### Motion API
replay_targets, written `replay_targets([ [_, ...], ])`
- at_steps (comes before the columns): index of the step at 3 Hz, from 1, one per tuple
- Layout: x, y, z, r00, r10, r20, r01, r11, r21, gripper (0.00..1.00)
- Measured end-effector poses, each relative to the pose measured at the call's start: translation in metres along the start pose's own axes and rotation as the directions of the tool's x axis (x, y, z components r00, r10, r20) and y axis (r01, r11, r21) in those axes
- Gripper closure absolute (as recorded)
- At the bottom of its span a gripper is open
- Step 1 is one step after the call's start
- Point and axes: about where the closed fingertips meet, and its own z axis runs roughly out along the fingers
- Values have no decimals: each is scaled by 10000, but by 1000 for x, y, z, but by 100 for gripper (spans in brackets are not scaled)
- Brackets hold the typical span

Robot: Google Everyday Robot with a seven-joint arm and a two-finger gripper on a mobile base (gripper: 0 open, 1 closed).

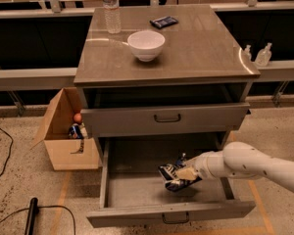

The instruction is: Pick blue chip bag from middle drawer and place on counter

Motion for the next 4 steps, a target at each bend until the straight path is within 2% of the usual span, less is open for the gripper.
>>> replay_targets([
  [2, -27, -7, -114, 9962, 122, 858, -198, 9959, 880, 100],
  [3, -56, -17, -179, 9906, 45, 1367, -235, 9901, 1381, 100],
  [4, -94, -28, -237, 9783, -401, 2032, 7, 9817, 1903, 100],
])
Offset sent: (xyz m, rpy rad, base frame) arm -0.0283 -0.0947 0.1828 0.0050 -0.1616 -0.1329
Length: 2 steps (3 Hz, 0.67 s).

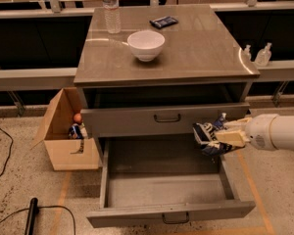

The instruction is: Pick blue chip bag from middle drawer and place on counter

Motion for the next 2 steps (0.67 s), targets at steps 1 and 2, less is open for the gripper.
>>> replay_targets([
  [1, -49, -19, -32, 9948, -664, 770, 622, 9965, 557, 100],
  [2, -99, -40, -57, 9737, -1630, 1591, 1440, 9817, 1247, 100],
])
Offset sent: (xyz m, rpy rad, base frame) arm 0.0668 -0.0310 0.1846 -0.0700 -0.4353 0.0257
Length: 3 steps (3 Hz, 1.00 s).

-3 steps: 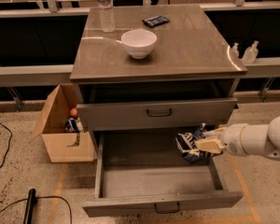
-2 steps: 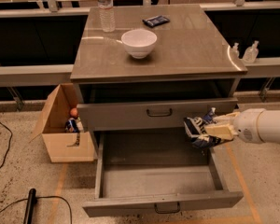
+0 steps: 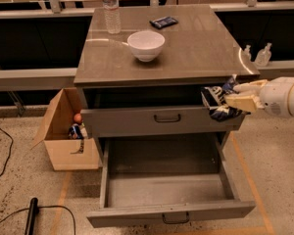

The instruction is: Pick blue chip bag from middle drawer and place on counter

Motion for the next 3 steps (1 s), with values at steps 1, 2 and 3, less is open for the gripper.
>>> replay_targets([
  [1, -43, -25, -6, 9920, -875, 913, 823, 9949, 582, 100],
  [2, -80, -48, -1, 9714, -1708, 1647, 1535, 9817, 1123, 100],
  [3, -110, -64, 19, 9478, -2191, 2316, 1889, 9711, 1459, 100],
])
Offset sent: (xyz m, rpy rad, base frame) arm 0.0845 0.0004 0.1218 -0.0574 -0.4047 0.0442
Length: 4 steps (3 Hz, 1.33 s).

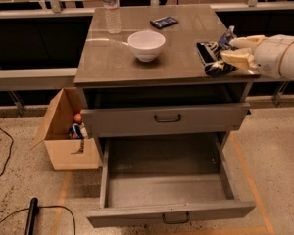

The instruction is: Pick blue chip bag from middle drawer and place on counter

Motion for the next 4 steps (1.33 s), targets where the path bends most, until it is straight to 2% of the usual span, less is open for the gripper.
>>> replay_targets([
  [1, -12, -9, 30, 9978, -121, 655, 112, 9998, 132, 100],
  [2, -20, -12, 54, 9938, -271, 1078, 246, 9994, 246, 82],
  [4, -11, 1, 96, 9945, -158, 1038, 159, 9999, 1, 36],
])
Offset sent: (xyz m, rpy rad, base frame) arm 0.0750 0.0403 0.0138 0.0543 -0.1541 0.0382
